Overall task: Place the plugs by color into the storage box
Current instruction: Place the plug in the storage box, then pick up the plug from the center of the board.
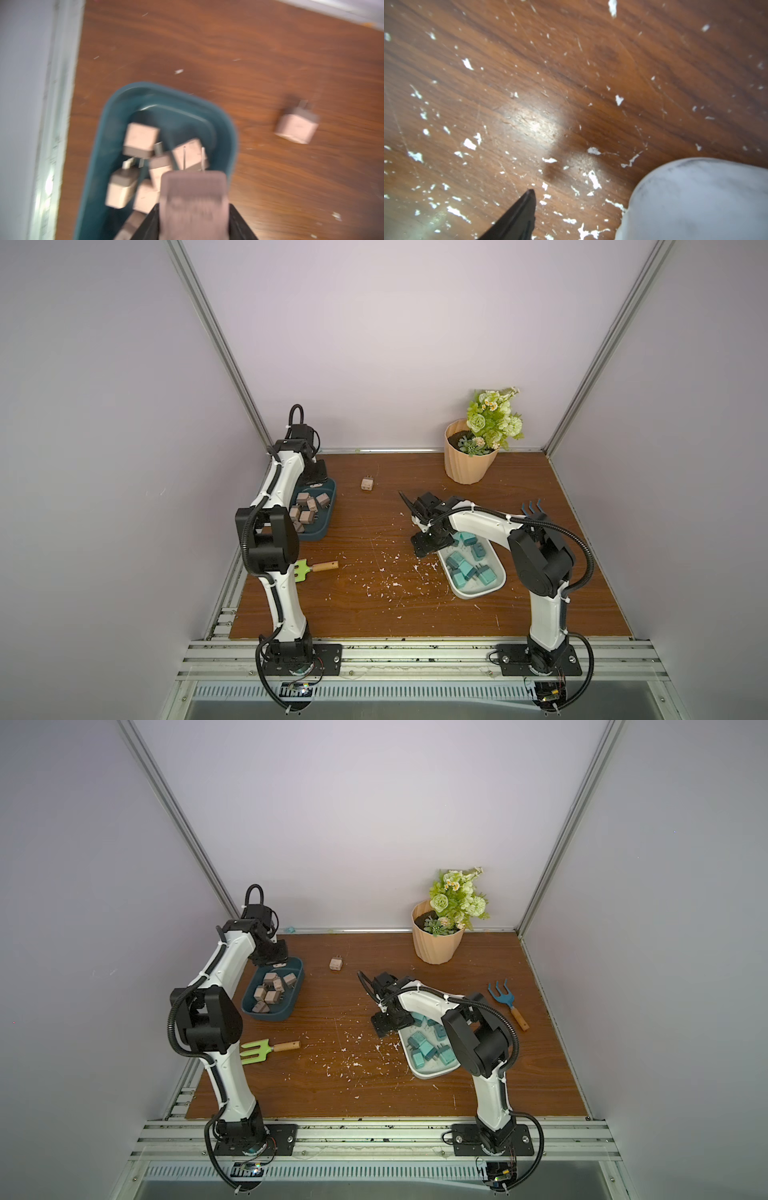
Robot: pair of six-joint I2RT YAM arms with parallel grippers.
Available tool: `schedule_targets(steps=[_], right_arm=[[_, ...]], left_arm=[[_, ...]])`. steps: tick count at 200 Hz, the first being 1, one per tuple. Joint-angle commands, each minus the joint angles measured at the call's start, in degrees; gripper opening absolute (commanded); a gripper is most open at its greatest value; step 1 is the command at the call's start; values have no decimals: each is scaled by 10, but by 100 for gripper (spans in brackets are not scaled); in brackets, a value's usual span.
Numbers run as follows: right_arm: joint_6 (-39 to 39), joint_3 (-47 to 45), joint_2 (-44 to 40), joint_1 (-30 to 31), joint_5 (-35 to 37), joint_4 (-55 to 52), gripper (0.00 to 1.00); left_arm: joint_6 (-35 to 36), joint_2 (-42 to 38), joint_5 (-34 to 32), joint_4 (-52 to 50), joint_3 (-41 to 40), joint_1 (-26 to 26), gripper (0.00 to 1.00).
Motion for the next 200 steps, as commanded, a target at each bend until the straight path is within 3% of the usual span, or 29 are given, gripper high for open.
schedule_targets(steps=[1,97,146,200], right_arm=[[3,-8,40,14,-41,1,80],[-2,-21,31,17,-32,-5,80],[-6,13,34,16,-24,-17,80],[-11,57,17,16,-17,-52,80]], left_arm=[[16,5,-21,-18,-21,12,50],[-15,67,4,-18,66,7,52],[-45,91,8,-18,124,-97,78],[-83,204,10,-17,239,-183,86]])
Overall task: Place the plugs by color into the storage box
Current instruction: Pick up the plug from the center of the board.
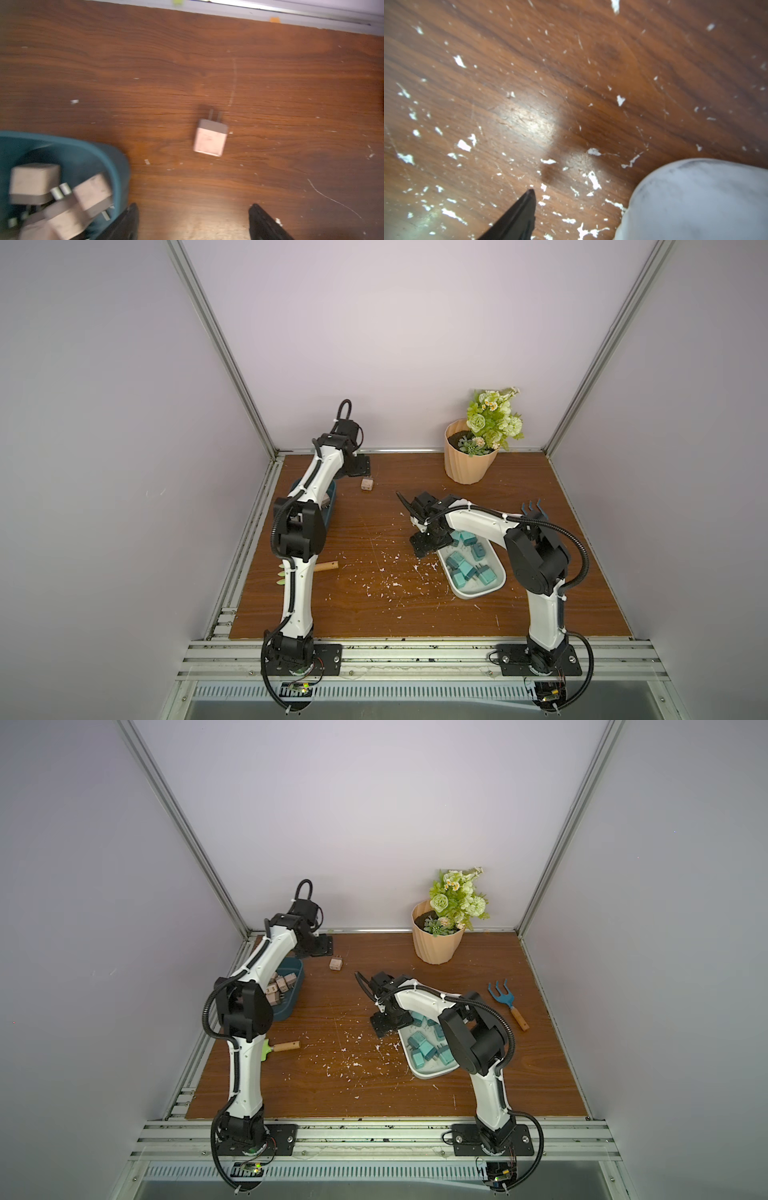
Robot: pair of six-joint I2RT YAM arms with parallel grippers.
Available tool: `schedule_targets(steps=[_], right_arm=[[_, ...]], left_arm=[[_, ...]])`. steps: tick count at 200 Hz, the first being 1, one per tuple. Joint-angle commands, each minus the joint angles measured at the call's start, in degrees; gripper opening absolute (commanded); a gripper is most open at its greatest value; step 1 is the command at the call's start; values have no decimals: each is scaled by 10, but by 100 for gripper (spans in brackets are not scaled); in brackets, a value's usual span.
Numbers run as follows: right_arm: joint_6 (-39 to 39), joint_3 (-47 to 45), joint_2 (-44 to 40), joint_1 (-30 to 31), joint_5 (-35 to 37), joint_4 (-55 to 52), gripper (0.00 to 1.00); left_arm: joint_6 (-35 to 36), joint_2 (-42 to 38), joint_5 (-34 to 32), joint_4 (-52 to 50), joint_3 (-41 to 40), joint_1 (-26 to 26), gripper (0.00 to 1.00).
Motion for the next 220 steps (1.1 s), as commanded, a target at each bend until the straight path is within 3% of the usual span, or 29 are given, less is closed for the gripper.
schedule_targets(steps=[1,65,161,220], right_arm=[[-7,25,0,10,-27,-18,80],[-32,36,-14,11,-14,-59,80],[-61,47,-3,10,-13,-73,80],[-68,50,-2,11,-12,-79,80]], left_arm=[[-29,54,-3,-14,41,-17,86],[-49,154,-39,-11,114,-44,87],[-35,140,-118,6,128,-44,84],[-37,177,-107,53,129,-42,82]])
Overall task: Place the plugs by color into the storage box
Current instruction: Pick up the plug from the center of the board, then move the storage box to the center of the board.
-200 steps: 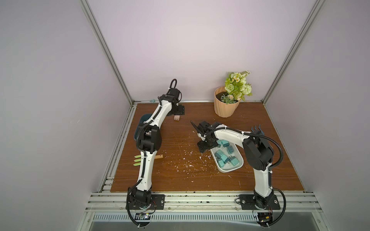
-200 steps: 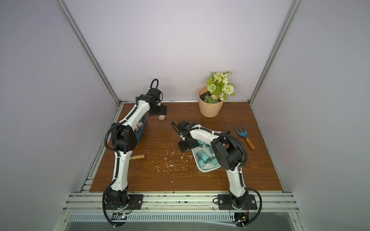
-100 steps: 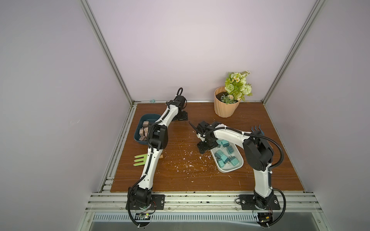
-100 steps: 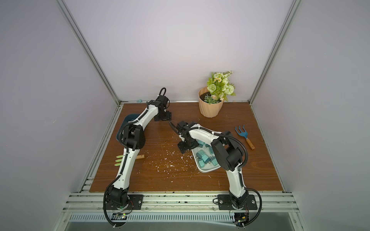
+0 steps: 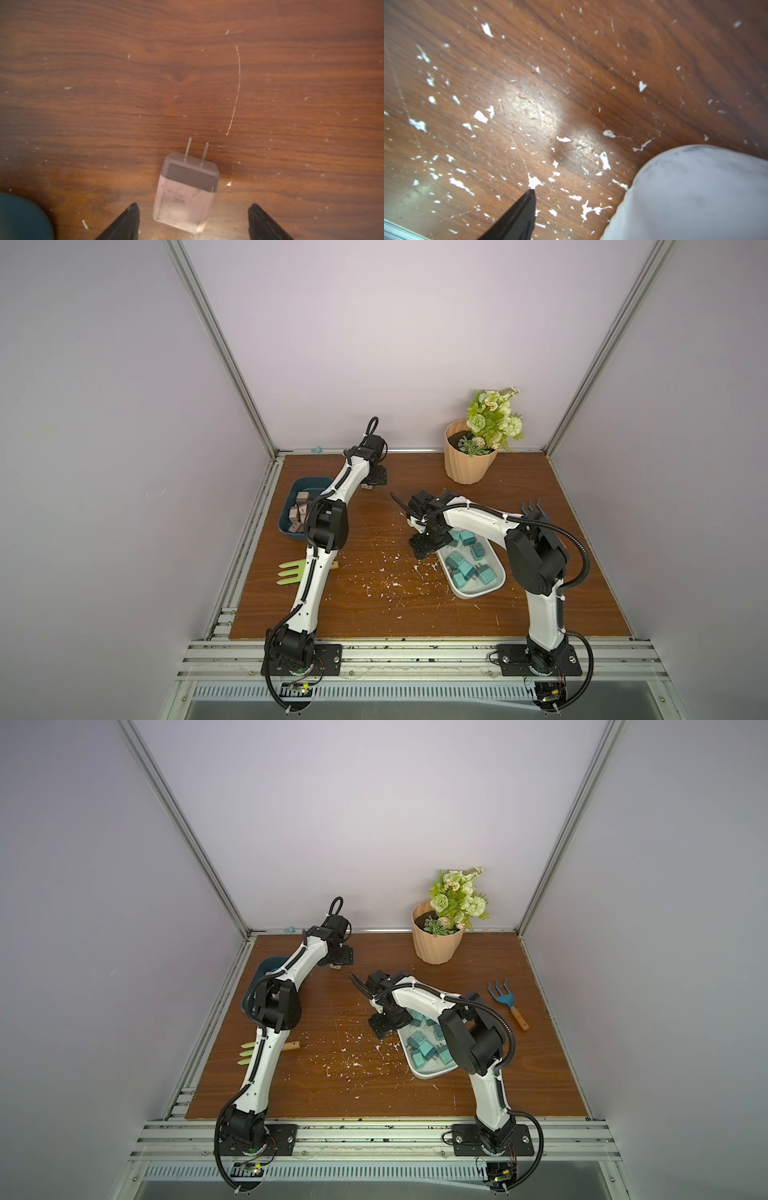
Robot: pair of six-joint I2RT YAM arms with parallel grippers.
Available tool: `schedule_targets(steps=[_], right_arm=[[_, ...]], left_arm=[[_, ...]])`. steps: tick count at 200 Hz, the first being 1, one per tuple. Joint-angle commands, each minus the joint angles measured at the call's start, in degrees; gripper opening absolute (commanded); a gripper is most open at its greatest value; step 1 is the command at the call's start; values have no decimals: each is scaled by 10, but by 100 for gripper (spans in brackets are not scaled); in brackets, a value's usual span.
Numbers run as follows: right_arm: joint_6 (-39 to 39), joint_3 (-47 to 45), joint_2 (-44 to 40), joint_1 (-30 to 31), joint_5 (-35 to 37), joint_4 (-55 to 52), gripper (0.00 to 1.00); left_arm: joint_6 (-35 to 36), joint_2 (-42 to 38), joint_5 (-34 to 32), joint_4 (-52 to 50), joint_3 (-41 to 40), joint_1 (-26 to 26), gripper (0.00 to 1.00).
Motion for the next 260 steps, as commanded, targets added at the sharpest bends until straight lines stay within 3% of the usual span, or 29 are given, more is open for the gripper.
schedule_targets(steps=[1,54,114,144,199,260], right_arm=[[-12,17,-4,3,-7,-21,80],[-9,12,-10,4,-5,-21,80],[-1,9,-13,4,-6,-17,80],[1,18,-8,5,-9,-15,80],[4,47,10,8,-14,-7,80],[8,48,22,11,-29,22,80]], left_arm=[[-8,14,-6,21,15,-3,81],[-18,42,22,37,15,10,73],[-10,39,30,36,1,22,48],[-7,17,43,36,-10,24,46],[-19,-91,49,35,-48,43,46],[3,-244,-3,34,-186,98,47]])
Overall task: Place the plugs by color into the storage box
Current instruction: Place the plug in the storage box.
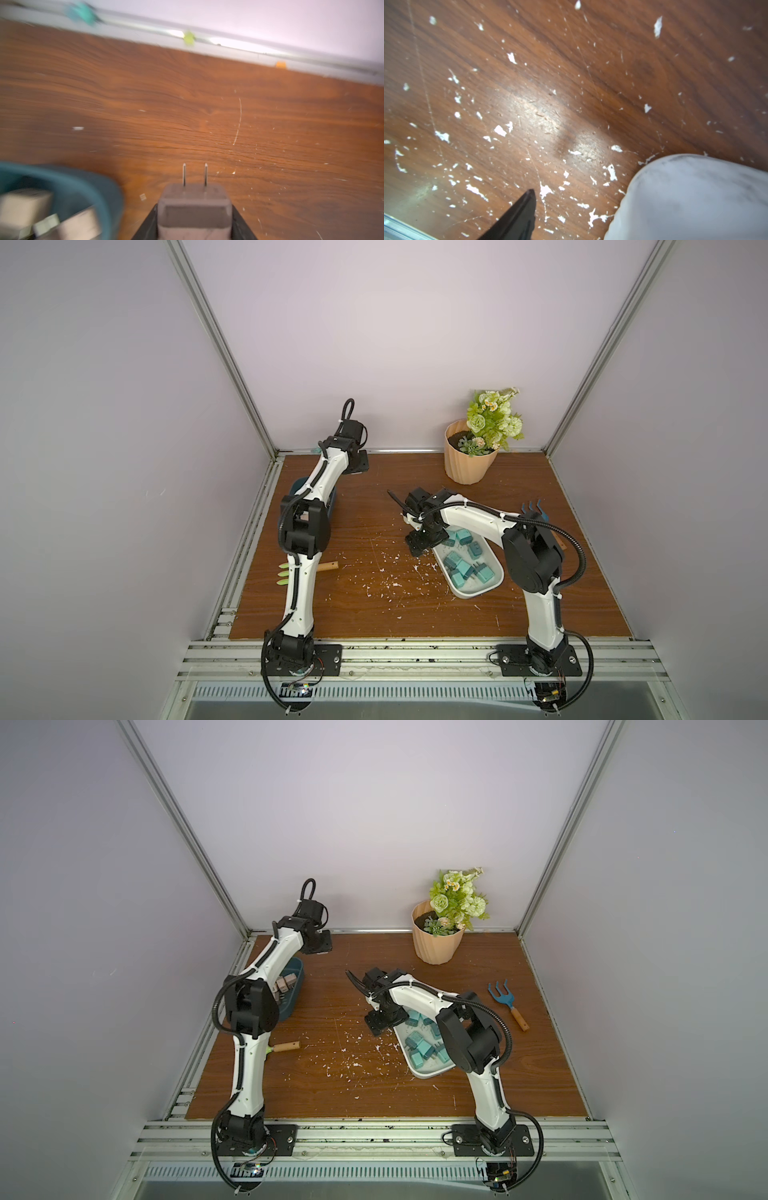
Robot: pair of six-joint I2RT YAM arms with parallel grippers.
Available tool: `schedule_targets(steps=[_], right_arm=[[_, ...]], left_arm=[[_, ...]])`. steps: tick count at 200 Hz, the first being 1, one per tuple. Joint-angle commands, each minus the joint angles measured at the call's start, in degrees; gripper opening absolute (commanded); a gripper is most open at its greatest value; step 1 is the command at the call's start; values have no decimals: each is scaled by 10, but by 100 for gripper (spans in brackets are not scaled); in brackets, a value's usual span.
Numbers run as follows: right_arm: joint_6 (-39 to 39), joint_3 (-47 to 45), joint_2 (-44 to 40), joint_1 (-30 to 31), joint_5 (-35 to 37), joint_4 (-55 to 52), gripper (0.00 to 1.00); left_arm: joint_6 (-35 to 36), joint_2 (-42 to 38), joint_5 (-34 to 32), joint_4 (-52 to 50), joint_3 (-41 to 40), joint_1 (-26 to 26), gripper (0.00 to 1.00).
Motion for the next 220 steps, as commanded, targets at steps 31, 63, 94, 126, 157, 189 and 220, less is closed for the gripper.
schedule_targets(steps=[31,63,94,126,157,189,220], right_arm=[[7,10,-2,8,-24,33,80],[5,3,-4,8,-26,37,80],[3,-8,-10,7,-26,38,80],[-2,-21,-18,8,-24,38,80],[-6,-31,-23,8,-17,35,80],[-10,-32,-27,7,-10,33,80],[-11,-25,-26,7,-9,33,80]], left_arm=[[18,-109,-80,-9,-130,56,47],[43,-132,-86,-10,-191,75,47],[38,-125,-98,-7,-228,75,47],[24,-94,-93,-4,-249,75,48],[14,-67,-87,-4,-260,75,49],[11,-45,-84,-5,-261,75,50],[5,-43,-74,-6,-262,75,56]])
